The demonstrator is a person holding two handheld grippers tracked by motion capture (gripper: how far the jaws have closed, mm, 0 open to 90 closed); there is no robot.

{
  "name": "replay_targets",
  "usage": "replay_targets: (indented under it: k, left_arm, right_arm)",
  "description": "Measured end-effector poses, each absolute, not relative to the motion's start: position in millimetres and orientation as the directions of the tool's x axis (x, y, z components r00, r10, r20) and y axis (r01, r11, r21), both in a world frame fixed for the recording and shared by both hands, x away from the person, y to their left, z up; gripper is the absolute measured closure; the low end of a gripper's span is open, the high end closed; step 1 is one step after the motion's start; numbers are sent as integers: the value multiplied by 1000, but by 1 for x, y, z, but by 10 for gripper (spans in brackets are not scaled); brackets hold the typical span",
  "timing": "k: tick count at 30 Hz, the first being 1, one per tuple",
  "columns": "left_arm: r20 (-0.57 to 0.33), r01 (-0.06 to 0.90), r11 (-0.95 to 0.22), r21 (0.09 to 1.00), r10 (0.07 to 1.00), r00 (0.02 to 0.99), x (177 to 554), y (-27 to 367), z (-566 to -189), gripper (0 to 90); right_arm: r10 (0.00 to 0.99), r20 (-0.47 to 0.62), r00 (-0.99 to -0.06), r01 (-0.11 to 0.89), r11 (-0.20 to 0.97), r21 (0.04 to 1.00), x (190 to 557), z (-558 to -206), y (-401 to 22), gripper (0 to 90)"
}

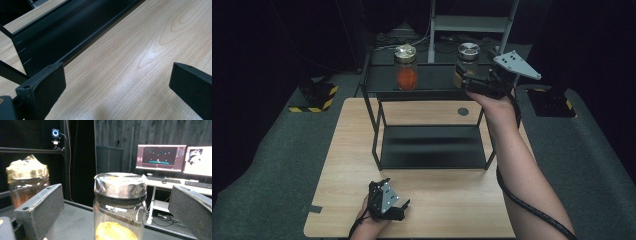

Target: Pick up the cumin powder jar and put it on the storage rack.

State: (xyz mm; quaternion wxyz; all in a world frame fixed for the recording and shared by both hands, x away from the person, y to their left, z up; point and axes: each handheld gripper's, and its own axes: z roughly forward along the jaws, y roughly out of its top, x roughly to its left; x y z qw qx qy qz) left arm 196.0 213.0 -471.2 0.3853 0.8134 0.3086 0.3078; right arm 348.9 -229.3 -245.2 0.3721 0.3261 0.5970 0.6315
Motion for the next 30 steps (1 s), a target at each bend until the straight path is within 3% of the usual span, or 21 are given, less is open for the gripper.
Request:
replay_targets:
  k: [30]
  left_arm:
    - [255,274,-514,813,737,626,199,214,-470,10]
  right_arm:
    - [826,-72,-559,-106,14,994,286,-282,-257,0]
